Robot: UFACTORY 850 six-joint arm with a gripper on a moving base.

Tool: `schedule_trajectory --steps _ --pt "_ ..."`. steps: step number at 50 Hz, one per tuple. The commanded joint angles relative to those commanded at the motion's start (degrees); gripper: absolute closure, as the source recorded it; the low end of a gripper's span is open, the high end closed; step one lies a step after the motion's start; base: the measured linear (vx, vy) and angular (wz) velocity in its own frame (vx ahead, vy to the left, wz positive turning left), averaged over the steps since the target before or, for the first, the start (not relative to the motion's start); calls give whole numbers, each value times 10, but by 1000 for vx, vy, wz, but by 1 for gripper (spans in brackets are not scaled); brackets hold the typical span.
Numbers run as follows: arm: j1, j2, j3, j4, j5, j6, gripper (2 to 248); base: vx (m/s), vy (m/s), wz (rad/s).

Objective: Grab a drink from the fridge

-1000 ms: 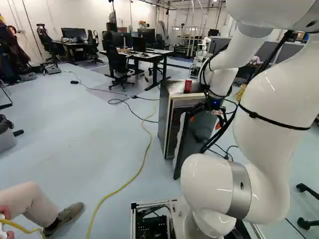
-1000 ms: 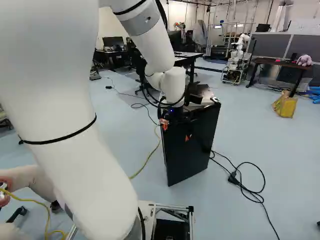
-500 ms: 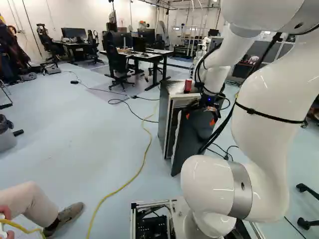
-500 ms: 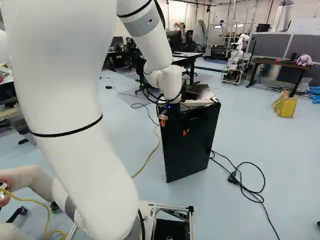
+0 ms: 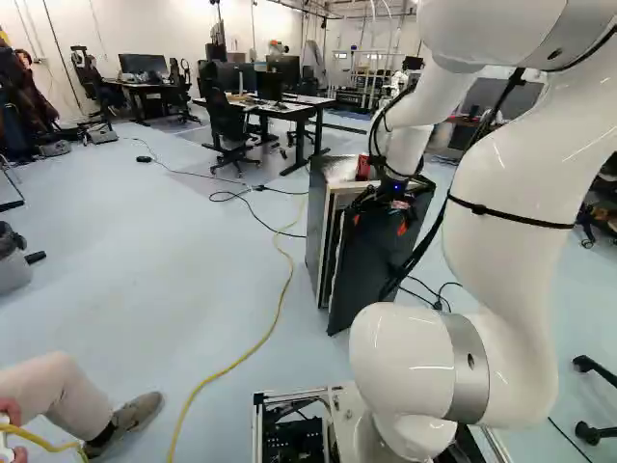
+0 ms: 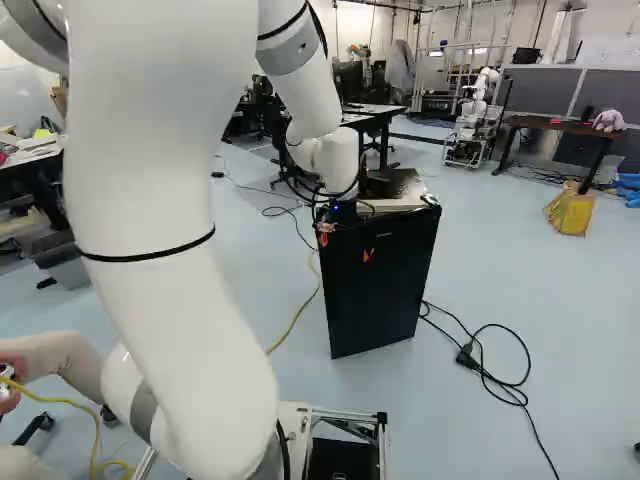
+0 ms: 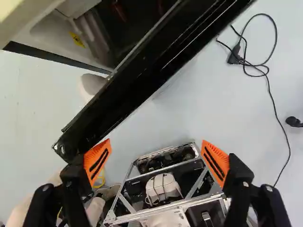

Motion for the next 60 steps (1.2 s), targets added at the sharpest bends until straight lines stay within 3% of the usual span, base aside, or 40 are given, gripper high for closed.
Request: schedule_trajectory --steps 38,60 --pt "34 -52 -67 0 15 0 3 0 0 0" --pt "39 -61 -78 0 19 0 3 0 0 0"
